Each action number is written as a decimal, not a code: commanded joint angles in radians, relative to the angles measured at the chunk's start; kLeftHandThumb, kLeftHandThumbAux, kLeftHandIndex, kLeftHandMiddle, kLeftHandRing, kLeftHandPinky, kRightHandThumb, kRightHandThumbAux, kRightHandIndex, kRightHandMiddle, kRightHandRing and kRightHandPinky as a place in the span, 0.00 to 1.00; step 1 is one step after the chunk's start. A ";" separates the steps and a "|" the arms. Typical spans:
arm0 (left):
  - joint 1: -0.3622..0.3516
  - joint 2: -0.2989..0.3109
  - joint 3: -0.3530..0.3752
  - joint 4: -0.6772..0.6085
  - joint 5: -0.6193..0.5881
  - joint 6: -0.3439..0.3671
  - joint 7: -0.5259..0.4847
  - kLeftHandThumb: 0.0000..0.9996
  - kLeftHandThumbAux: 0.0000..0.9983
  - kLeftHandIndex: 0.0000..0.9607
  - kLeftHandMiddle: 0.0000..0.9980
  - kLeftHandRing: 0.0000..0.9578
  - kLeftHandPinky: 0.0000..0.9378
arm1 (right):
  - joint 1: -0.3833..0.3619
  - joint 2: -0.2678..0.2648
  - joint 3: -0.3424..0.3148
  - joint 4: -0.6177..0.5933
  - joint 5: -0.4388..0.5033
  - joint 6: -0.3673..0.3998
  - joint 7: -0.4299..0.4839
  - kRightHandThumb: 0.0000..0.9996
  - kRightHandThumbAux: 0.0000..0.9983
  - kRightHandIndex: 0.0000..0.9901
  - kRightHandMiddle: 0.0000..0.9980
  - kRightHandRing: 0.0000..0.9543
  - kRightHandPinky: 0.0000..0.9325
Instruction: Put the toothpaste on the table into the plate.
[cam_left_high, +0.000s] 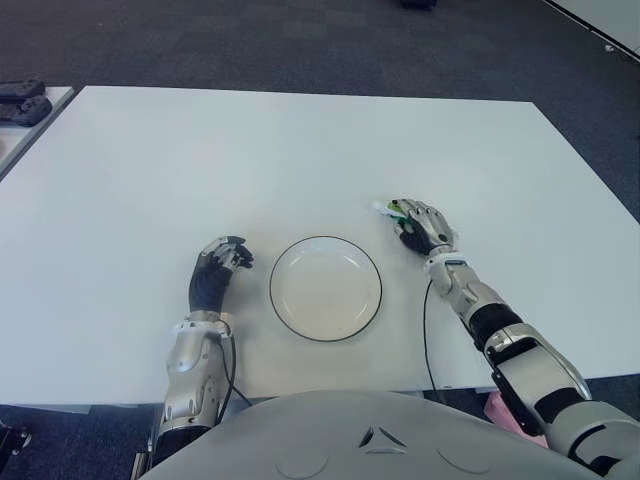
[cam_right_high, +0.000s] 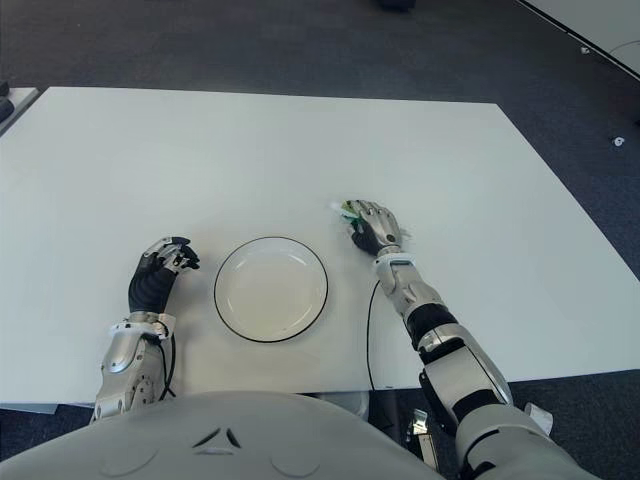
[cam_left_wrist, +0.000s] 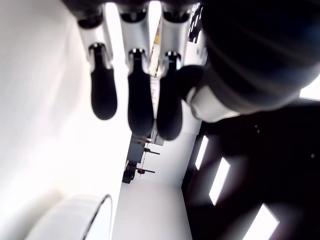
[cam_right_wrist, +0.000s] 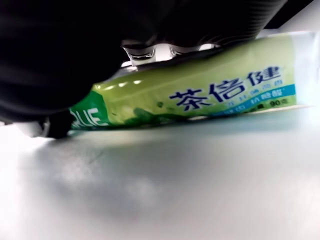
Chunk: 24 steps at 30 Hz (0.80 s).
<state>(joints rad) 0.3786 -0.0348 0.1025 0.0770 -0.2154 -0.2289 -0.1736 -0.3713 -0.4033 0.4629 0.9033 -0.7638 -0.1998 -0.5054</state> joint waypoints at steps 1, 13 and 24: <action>0.029 -0.001 0.002 0.030 0.010 0.057 0.023 0.71 0.72 0.45 0.56 0.57 0.56 | 0.076 0.032 0.007 0.082 0.018 -0.003 -0.034 0.77 0.49 0.19 0.25 0.25 0.30; 0.023 0.000 0.004 0.036 0.011 0.053 0.029 0.71 0.72 0.45 0.55 0.57 0.56 | 0.069 0.051 -0.020 0.143 0.073 -0.118 -0.162 0.87 0.67 0.44 0.44 0.54 0.62; 0.016 0.018 0.000 0.054 0.001 0.028 -0.010 0.71 0.72 0.45 0.56 0.57 0.56 | 0.063 0.072 -0.053 0.163 0.127 -0.169 -0.164 1.00 0.67 0.40 0.42 0.52 0.52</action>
<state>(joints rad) 0.3767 -0.0291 0.1022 0.0860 -0.2162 -0.2319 -0.1723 -0.3798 -0.3771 0.4027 1.0188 -0.6517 -0.3662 -0.6889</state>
